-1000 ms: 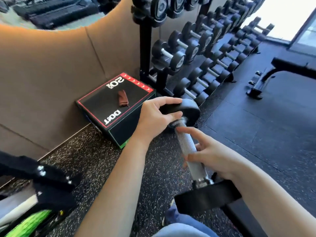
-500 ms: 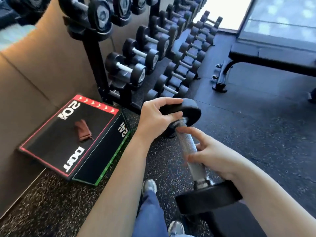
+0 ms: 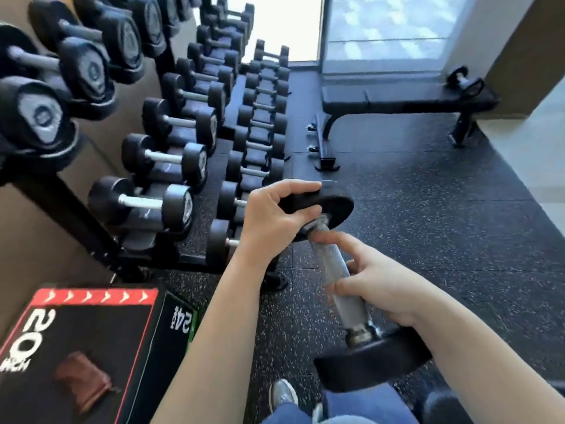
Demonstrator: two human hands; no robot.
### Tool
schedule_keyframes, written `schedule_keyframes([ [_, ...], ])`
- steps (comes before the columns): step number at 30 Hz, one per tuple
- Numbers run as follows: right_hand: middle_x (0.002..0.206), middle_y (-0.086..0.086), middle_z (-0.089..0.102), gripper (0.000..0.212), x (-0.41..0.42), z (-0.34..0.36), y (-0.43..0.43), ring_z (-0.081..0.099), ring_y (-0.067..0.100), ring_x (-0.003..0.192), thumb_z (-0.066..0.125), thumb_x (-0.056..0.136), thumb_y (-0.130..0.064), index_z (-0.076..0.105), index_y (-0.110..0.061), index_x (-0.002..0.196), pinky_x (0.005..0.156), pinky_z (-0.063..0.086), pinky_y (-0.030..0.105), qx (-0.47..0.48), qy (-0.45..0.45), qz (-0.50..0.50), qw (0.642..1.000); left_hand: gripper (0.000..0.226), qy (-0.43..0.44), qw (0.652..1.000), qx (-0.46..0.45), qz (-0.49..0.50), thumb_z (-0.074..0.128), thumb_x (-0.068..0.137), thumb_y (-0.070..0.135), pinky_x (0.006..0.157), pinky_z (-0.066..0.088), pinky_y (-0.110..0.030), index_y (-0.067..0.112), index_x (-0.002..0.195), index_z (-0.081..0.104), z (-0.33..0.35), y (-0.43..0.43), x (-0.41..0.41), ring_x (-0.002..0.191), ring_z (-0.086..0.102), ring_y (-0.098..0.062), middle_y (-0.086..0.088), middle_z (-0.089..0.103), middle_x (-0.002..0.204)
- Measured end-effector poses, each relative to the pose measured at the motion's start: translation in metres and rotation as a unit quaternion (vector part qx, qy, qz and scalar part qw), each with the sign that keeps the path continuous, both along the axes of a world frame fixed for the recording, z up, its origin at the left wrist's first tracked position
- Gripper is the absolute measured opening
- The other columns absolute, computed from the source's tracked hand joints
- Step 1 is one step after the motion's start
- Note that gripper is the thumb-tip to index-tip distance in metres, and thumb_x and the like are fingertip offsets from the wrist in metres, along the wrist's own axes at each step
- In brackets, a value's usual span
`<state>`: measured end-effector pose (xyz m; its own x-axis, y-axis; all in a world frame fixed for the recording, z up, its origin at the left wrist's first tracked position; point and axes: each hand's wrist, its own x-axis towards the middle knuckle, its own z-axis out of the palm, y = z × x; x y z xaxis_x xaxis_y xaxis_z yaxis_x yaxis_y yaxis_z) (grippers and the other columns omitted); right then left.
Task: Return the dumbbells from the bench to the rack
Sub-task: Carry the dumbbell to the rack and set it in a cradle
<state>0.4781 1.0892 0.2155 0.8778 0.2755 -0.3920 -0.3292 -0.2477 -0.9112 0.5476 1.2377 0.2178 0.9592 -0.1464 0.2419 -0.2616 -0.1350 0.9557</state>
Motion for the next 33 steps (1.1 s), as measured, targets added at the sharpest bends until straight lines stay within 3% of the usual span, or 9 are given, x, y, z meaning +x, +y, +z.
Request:
schedule_keyframes([
  [3, 0.085, -0.001, 0.055, 0.07, 0.032, -0.003, -0.01, 0.056, 0.011, 0.066, 0.052, 0.079, 0.014, 0.049, -0.042, 0.119, 0.053, 0.046, 0.018, -0.009, 0.011, -0.024, 1.0, 0.038, 0.007, 1.0, 0.009, -0.022, 0.075, 0.067, -0.005, 0.071, 0.048, -0.012, 0.028, 0.084, 0.068, -0.004, -0.013, 0.038, 0.077, 0.064, 0.003, 0.012, 0.068, 0.084],
  [12, 0.084, 0.001, 0.058, 0.067, 0.162, -0.02, -0.074, 0.059, 0.018, 0.073, 0.053, 0.08, 0.013, 0.047, -0.043, 0.117, 0.068, 0.05, 0.027, -0.007, 0.027, -0.062, 0.998, 0.035, 0.018, 0.997, 0.028, -0.075, 0.076, 0.067, -0.005, 0.077, 0.051, -0.017, 0.019, 0.091, 0.07, -0.025, -0.087, 0.185, 0.079, 0.065, -0.002, 0.008, 0.069, 0.085],
  [16, 0.097, 0.007, 0.057, 0.068, 0.235, -0.027, -0.123, 0.054, 0.025, 0.077, 0.051, 0.079, 0.012, 0.047, -0.044, 0.118, 0.078, 0.05, 0.044, -0.039, 0.014, -0.093, 0.995, 0.036, 0.019, 0.995, 0.021, -0.094, 0.076, 0.066, -0.005, 0.079, 0.052, -0.02, 0.024, 0.088, 0.07, -0.033, -0.143, 0.265, 0.081, 0.065, -0.003, 0.009, 0.069, 0.085],
  [19, 0.112, 0.004, 0.054, 0.07, 0.284, -0.024, -0.162, 0.055, 0.018, 0.088, 0.052, 0.078, 0.012, 0.045, -0.043, 0.121, 0.086, 0.049, 0.037, -0.061, -0.002, -0.104, 0.993, 0.038, 0.011, 0.995, 0.011, -0.102, 0.076, 0.065, -0.006, 0.079, 0.05, -0.019, 0.024, 0.088, 0.07, -0.035, -0.182, 0.318, 0.082, 0.065, -0.003, 0.014, 0.07, 0.083],
  [24, 0.116, 0.003, 0.054, 0.074, 0.364, -0.011, -0.206, 0.055, 0.018, 0.094, 0.056, 0.077, 0.01, 0.042, -0.044, 0.125, 0.087, 0.05, 0.036, -0.071, 0.001, -0.073, 0.995, 0.036, -0.002, 0.994, 0.004, -0.109, 0.076, 0.063, 0.001, 0.077, 0.047, -0.014, 0.027, 0.087, 0.069, -0.029, -0.225, 0.402, 0.079, 0.063, 0.002, 0.022, 0.069, 0.077],
  [27, 0.114, 0.01, 0.058, 0.074, 0.409, -0.005, -0.218, 0.056, 0.024, 0.089, 0.059, 0.078, 0.007, 0.042, -0.048, 0.125, 0.091, 0.049, 0.048, -0.059, 0.002, -0.055, 0.997, 0.035, -0.01, 0.993, 0.002, -0.116, 0.075, 0.064, 0.002, 0.078, 0.048, -0.017, 0.02, 0.093, 0.07, -0.023, -0.232, 0.448, 0.08, 0.064, -0.001, 0.013, 0.07, 0.083],
  [30, 0.121, 0.0, 0.053, 0.075, 0.463, -0.001, -0.226, 0.053, 0.017, 0.104, 0.062, 0.078, 0.006, 0.041, -0.049, 0.125, 0.098, 0.045, 0.04, -0.057, -0.001, -0.032, 0.998, 0.037, -0.004, 0.993, -0.003, -0.12, 0.075, 0.065, -0.006, 0.077, 0.047, -0.016, 0.018, 0.093, 0.07, -0.017, -0.235, 0.499, 0.08, 0.064, -0.001, 0.014, 0.07, 0.082],
  [33, 0.116, -0.002, 0.057, 0.074, 0.524, 0.003, -0.228, 0.057, 0.018, 0.104, 0.063, 0.077, 0.007, 0.043, -0.047, 0.124, 0.097, 0.047, 0.042, -0.029, 0.0, -0.022, 0.999, 0.037, -0.009, 0.993, -0.002, -0.115, 0.074, 0.065, -0.007, 0.077, 0.047, -0.016, 0.02, 0.091, 0.07, -0.012, -0.233, 0.559, 0.081, 0.064, -0.001, 0.013, 0.07, 0.082],
])
